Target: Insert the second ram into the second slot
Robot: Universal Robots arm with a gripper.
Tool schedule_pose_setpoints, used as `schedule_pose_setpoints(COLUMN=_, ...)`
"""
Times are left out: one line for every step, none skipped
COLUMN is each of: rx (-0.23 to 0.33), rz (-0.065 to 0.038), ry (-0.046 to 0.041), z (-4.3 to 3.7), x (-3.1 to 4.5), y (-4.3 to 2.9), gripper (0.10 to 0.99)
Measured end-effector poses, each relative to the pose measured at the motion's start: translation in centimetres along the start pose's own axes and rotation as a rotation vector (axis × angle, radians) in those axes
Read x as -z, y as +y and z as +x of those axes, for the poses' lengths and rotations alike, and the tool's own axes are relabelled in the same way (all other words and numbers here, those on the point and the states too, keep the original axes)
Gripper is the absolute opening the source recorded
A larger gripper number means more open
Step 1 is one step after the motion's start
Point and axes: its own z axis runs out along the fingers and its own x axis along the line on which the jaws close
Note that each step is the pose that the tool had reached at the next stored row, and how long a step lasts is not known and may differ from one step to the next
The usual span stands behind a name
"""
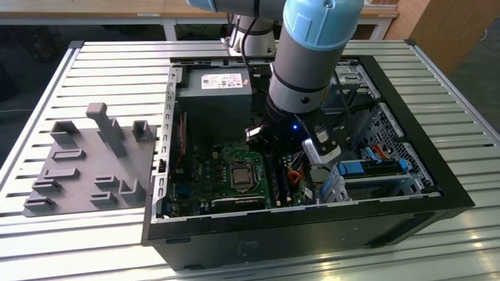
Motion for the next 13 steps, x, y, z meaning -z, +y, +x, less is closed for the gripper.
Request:
schedule_pose_setpoints(rx=0.0, rz=0.0, ry=-0.0001, z=0.0, x=-0.02, y=0.0, gripper=0.106)
schedule_pose_setpoints(rx=0.0, rz=0.0, ry=-0.0001, z=0.0, x=-0.05, y=0.0, gripper=0.106)
schedule_pose_setpoints(rx=0.0, rz=0.0, ry=-0.0001, z=0.0, x=-0.09, y=0.0, gripper=0.106)
schedule_pose_setpoints(rx=0.0, rz=0.0, ry=-0.0001, z=0.0, x=-0.09, y=0.0, gripper=0.106)
schedule_pose_setpoints(rx=0.0, rz=0.0, ry=0.0, z=0.0, x=-0.09, y=-0.01, gripper=0.106)
schedule_pose_setpoints(rx=0.0, rz=0.0, ry=0.0, z=0.0, x=-0.11, y=0.0, gripper=0.106)
schedule_pose_setpoints(rx=0.0, rz=0.0, ry=-0.0001, z=0.0, x=-0.13, y=0.0, gripper=0.106)
schedule_pose_setpoints(rx=0.0, rz=0.0, ry=-0.0001, z=-0.01, x=-0.14, y=0.0, gripper=0.106)
schedule_pose_setpoints(rx=0.0, rz=0.0, ry=0.0, z=-0.01, x=-0.15, y=0.0, gripper=0.106)
schedule_pose_setpoints(rx=0.0, rz=0.0, ry=-0.0001, z=-0.01, x=-0.18, y=-0.01, gripper=0.106)
schedule_pose_setpoints(rx=0.0, rz=0.0, ry=-0.0002, z=-0.01, x=-0.21, y=0.0, gripper=0.106)
schedule_pose_setpoints(rx=0.0, rz=0.0, ry=-0.0002, z=-0.01, x=-0.25, y=0.0, gripper=0.106)
schedule_pose_setpoints(rx=0.0, rz=0.0, ry=-0.0001, z=-0.01, x=-0.29, y=-0.01, gripper=0.106)
